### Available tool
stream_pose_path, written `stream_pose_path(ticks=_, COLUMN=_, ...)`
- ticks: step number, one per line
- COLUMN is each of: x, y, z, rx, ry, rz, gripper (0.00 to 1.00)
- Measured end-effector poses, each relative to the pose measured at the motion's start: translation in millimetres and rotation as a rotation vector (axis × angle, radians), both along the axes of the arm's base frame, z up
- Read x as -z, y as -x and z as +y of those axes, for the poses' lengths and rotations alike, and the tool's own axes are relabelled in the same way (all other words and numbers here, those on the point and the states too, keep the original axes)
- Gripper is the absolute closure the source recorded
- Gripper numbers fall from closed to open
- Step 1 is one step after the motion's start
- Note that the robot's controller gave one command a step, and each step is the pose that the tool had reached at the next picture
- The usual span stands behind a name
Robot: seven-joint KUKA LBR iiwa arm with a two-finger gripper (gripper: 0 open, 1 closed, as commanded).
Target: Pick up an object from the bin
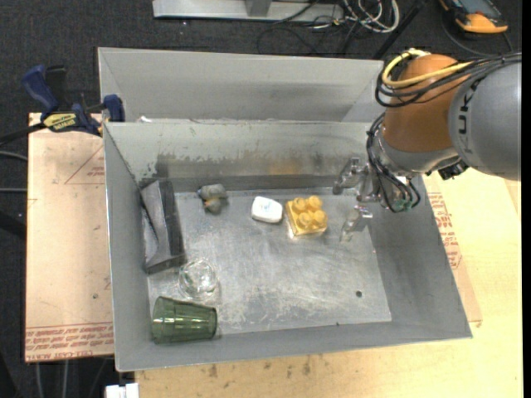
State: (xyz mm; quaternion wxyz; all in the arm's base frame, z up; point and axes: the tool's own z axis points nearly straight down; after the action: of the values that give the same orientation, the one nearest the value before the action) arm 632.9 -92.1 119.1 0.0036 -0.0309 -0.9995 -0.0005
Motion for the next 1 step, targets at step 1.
stream_pose_path(ticks=1, x=-17.5, y=1.8, z=22.1, rx=0.007, ry=0.0, rz=-0.023, gripper=0.0)
